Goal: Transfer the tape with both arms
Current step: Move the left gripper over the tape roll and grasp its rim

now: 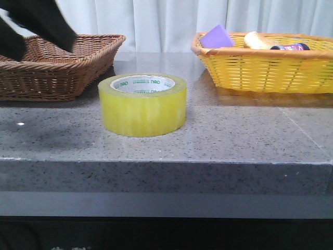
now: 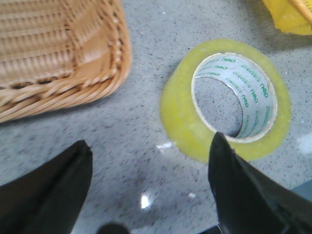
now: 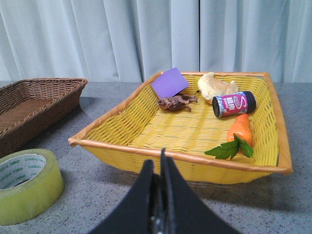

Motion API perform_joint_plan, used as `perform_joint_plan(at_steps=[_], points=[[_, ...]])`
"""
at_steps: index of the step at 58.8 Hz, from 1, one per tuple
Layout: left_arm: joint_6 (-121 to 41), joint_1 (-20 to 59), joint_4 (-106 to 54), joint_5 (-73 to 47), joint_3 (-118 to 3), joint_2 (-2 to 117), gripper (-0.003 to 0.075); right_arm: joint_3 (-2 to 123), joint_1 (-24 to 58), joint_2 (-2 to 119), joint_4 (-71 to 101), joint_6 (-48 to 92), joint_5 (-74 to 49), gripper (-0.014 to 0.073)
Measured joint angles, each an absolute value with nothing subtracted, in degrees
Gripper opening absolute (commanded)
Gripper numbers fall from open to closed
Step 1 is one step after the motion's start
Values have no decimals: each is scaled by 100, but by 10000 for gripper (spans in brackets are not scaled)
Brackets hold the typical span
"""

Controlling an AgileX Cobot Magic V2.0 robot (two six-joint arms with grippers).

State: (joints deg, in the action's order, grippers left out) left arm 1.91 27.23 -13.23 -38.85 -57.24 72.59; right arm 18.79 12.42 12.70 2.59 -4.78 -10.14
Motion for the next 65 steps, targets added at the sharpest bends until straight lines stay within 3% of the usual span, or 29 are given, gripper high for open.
perform_joint_plan(at_steps=[21,54,59,65], points=[[199,2853,-1931,-4316,-6753,8674,491,1879,1242,1270,259,-478,-1014,-122],[199,3046,-1963,-4354,-7108,9353,487,1879,1242,1270,259,-478,-931,-122],[199,3098,-1952,-4341,-7108,9353,432,1879,1242,1270,259,-478,-922,-122],[199,3125,-1929,-4341,-7108,9357,305,1879,1242,1270,259,-478,-922,-122]])
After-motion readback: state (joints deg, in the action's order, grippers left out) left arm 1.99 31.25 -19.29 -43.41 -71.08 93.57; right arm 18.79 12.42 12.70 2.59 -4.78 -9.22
